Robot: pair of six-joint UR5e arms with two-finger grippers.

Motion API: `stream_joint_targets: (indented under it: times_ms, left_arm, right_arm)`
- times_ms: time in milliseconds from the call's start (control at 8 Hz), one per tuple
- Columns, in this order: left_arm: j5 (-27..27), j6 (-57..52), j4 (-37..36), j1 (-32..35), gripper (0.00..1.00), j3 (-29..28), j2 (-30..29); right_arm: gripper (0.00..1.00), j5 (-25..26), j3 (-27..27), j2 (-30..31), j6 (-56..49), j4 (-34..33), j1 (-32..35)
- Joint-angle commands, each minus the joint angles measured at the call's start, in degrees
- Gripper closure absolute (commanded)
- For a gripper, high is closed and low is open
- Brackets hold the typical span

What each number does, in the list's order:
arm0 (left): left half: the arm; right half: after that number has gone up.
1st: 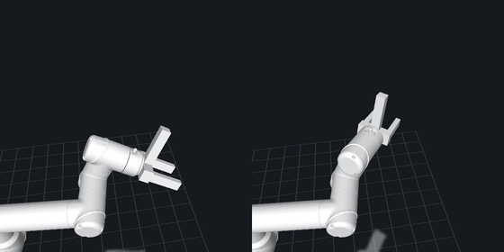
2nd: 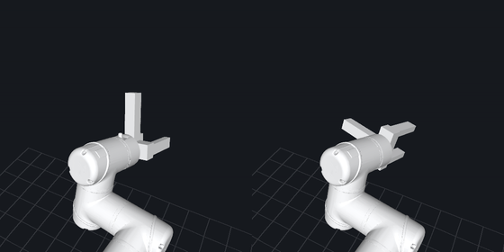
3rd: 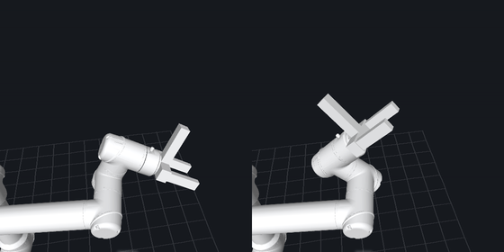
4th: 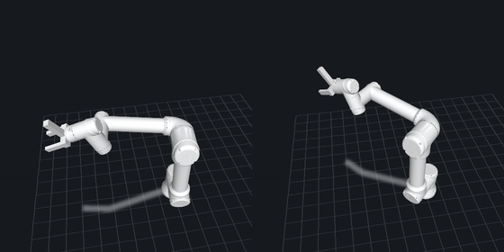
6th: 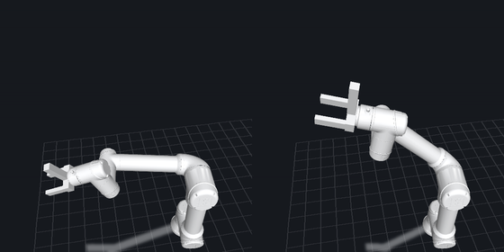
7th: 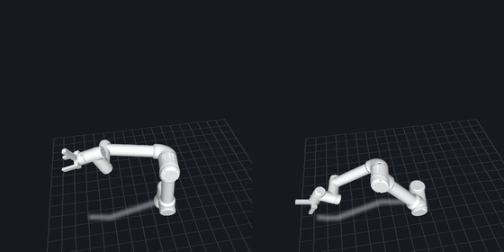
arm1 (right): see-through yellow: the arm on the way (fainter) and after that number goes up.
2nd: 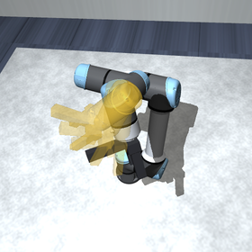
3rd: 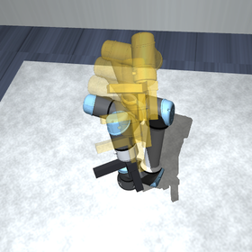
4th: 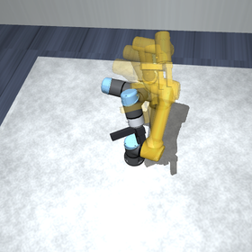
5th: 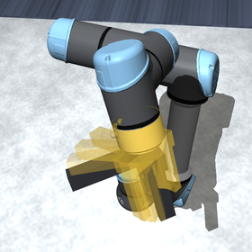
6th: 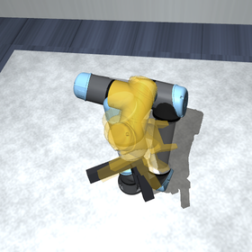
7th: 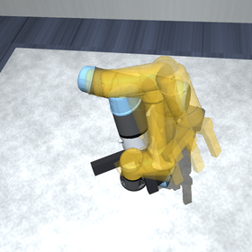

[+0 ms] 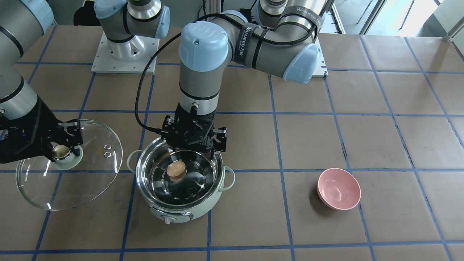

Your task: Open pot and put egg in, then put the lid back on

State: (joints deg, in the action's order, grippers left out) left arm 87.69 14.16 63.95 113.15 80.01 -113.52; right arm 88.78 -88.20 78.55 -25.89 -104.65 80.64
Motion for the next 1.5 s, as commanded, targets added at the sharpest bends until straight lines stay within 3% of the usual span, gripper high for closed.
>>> stream_joint_targets:
  times_ms: [0,250,500,875,1125,1375]
  left_arm:
    - [0.20,-6.13,6.62,-10.55,0.00,0.84,7.15]
    - [0.20,-10.28,7.42,-18.38,0.00,0.94,10.41]
    - [4.22,-15.98,13.02,-19.81,0.00,0.94,15.85]
    - [5.13,-20.19,15.06,-25.94,0.00,2.24,16.93]
    - [4.78,-20.67,14.54,-26.23,0.00,4.79,16.93]
    - [1.98,-19.44,15.50,-23.61,0.00,5.06,18.07]
  right_arm:
    - [1.00,-0.97,-0.22,0.46,11.61,0.59,5.20]
    - [1.00,-0.80,-0.39,0.29,19.60,0.33,11.35]
    - [1.00,-0.71,-0.39,-0.06,26.47,-0.37,15.58]
    - [1.00,0.08,-3.10,-0.50,31.17,-6.95,19.29]
    - [1.00,0.08,-6.97,-0.76,33.61,-12.57,20.34]
    - [1.00,0.78,-7.07,-3.30,36.60,-15.39,22.53]
